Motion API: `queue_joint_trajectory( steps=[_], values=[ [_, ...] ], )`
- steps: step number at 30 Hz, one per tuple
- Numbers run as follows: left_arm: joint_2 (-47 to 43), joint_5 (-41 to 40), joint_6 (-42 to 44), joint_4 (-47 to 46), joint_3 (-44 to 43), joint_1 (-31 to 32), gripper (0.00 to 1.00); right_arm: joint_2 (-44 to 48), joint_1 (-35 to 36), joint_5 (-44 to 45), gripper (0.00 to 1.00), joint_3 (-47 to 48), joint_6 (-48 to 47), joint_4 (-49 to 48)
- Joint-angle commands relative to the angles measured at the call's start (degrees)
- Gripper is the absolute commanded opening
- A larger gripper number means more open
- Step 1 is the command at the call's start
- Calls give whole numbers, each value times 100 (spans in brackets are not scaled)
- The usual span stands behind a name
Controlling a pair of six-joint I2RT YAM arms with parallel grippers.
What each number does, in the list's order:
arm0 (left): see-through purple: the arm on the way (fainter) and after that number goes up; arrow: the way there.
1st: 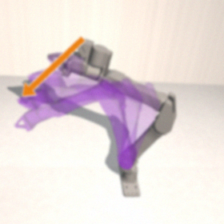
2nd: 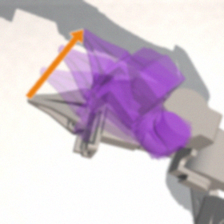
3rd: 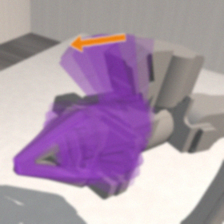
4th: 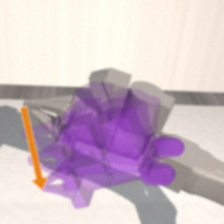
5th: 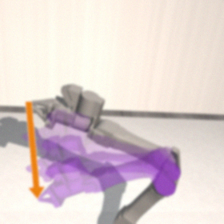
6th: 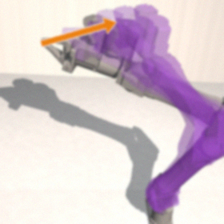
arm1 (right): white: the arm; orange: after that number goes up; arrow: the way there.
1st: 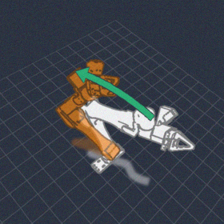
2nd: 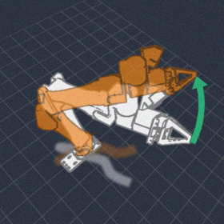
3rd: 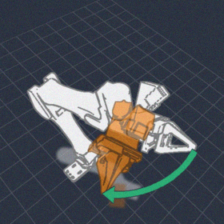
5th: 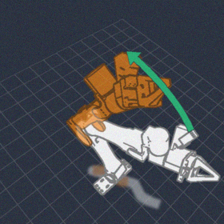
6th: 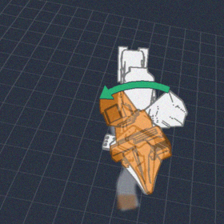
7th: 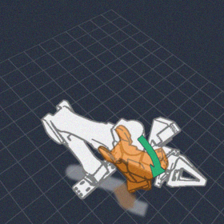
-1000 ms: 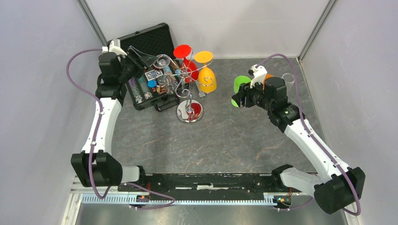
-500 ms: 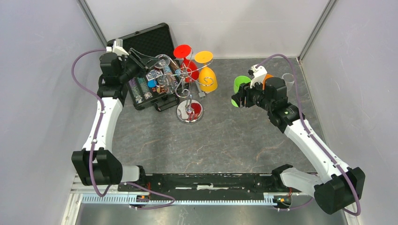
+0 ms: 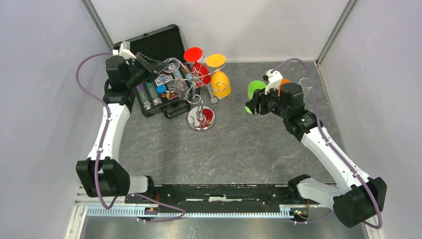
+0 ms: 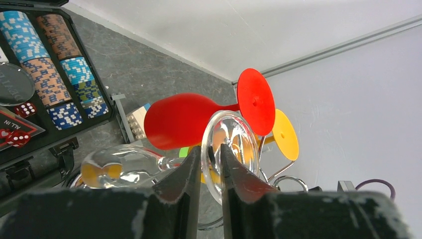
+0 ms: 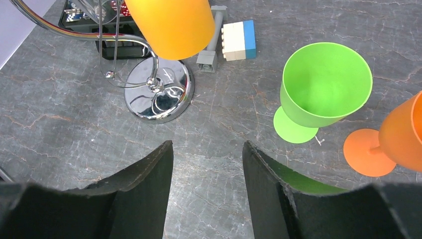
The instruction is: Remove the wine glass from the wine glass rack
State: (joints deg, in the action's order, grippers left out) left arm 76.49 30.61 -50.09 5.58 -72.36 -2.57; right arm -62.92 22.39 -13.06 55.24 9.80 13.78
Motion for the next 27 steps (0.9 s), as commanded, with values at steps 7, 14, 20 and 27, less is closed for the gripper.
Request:
queue_joint_trajectory(
  steps=[7, 14, 20, 27],
  values=[
    [-143, -416, 403, 617, -347, -41, 21, 5, 2, 12, 58, -31, 27, -232],
    [-155, -477, 657, 888, -502, -37, 19, -6, 2, 9, 58, -53, 57, -271],
    [-192, -493, 634, 892, -582, -39, 11, -32, 2, 3, 58, -76, 65, -288],
    [-227, -385, 433, 698, -624, -38, 2, -56, 2, -19, 58, -108, 94, -336]
  ],
)
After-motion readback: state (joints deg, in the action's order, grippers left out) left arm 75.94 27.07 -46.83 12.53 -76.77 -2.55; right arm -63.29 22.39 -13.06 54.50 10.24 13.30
